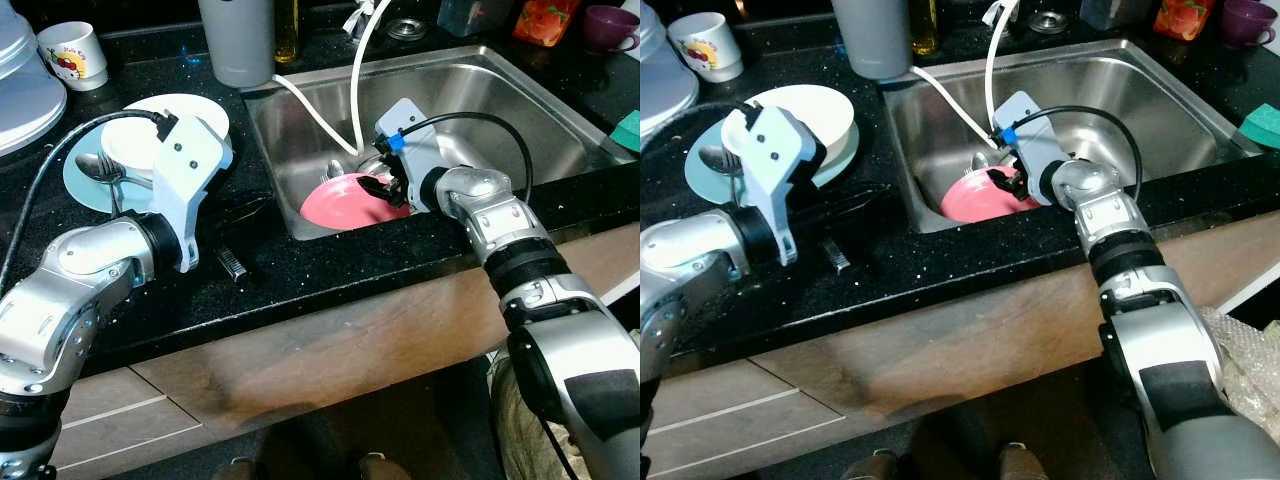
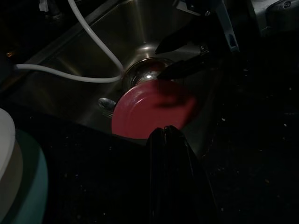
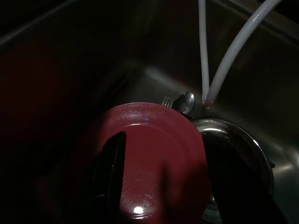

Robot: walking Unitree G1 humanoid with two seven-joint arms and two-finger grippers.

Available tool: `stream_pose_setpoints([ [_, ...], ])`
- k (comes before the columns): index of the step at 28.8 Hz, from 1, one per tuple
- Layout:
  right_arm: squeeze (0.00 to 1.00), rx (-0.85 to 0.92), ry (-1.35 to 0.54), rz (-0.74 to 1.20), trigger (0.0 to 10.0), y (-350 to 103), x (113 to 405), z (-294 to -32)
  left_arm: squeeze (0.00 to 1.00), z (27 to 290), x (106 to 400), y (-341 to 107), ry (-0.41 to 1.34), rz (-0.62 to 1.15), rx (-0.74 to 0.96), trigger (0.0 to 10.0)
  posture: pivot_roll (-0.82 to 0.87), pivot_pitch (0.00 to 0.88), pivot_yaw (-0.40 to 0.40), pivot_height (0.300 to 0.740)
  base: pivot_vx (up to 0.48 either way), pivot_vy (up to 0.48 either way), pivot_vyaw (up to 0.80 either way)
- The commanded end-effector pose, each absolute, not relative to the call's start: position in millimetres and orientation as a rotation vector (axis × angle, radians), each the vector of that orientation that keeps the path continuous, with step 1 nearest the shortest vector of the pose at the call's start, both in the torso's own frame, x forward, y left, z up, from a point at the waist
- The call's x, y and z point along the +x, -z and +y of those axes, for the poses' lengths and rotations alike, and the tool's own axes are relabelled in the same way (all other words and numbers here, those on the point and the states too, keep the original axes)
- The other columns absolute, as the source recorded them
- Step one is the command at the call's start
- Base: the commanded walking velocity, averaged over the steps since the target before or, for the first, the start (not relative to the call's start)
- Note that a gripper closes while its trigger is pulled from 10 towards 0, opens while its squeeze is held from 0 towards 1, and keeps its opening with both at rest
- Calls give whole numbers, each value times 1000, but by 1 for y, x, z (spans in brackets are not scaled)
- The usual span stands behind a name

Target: Kitchen organization

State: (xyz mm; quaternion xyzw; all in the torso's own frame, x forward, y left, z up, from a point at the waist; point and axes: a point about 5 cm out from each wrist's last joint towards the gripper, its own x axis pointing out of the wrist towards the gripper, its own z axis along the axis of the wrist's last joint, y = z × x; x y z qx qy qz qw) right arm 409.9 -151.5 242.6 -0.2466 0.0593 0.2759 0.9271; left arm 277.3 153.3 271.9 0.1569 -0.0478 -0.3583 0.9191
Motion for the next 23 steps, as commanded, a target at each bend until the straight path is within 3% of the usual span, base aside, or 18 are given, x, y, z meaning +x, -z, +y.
stream_pose_setpoints([
  [1,0,-519,-546,126,10000,-243,411,-157,0,154,279,-273,729,-103,316,10000,52,150,9,740,0,0,0],
  [8,0,-487,-502,30,10000,-259,411,-157,0,160,280,-289,701,-165,239,10000,51,142,6,740,0,0,0],
  [14,0,-322,-477,-196,10000,-286,406,-148,0,179,282,-320,594,-259,163,10000,51,136,6,740,0,0,0],
  [17,0,-300,-488,-211,10000,-287,404,-146,0,184,284,-323,564,-262,156,10000,51,136,6,740,0,0,0],
  [18,0,-287,-495,-220,10000,-287,403,-144,78,187,284,-325,543,-261,152,10000,51,136,6,740,0,0,0],
  [19,0,-240,-545,-248,10000,-289,398,-136,1000,203,290,-327,432,-229,170,10000,51,138,6,740,0,0,0],
  [21,0,-240,-545,-248,10000,-289,398,-136,1000,203,290,-327,432,-229,170,10000,51,138,6,740,0,0,0],
  [23,0,-192,-644,-275,10000,-288,389,-121,1000,227,295,-327,261,-176,211,10000,51,141,6,740,0,0,0],
])
